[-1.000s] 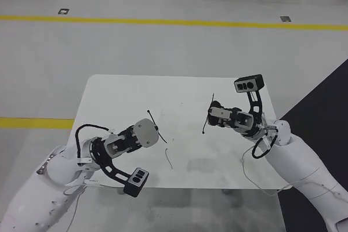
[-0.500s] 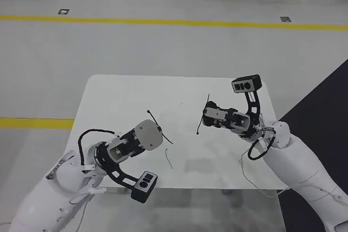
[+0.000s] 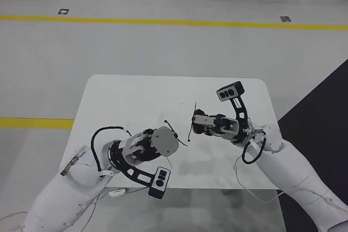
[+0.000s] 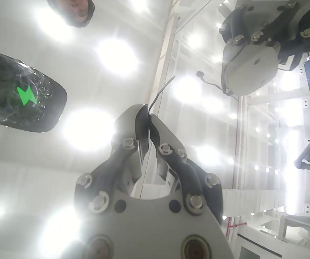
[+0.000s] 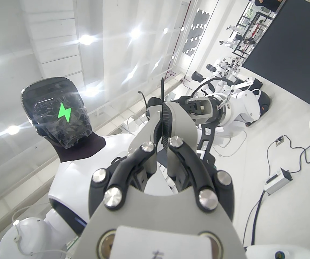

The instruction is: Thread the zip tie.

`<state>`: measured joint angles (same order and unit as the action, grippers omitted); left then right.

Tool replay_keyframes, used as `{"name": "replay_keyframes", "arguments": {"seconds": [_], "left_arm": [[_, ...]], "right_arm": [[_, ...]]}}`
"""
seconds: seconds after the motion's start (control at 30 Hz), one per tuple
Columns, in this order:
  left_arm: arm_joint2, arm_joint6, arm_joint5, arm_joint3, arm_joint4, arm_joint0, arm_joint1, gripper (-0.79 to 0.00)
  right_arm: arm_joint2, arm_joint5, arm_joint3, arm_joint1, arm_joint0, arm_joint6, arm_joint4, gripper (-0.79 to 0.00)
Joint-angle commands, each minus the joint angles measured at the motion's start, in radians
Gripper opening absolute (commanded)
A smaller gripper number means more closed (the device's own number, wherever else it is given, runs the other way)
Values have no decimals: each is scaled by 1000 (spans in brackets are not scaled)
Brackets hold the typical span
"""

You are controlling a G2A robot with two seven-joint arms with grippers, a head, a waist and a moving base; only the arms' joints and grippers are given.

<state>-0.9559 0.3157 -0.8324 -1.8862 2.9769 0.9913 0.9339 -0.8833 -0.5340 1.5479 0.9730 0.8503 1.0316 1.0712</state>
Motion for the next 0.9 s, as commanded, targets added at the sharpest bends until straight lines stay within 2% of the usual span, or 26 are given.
{"name": "replay_keyframes", "arguments": {"seconds": [0.0,0.43,0.87], "left_arm": [[5,-14,2,3,18,-1,7,-785],[-13,-33,0,25,29,16,34,-785],[-45,17,-21,20,-18,69,44,-785]], "right_arm": [[0,6,2,5,1,5,-3,-785],[-40,45,-7,31,19,55,32,-785],[-76,79,-23,48,46,89,31,-785]]}}
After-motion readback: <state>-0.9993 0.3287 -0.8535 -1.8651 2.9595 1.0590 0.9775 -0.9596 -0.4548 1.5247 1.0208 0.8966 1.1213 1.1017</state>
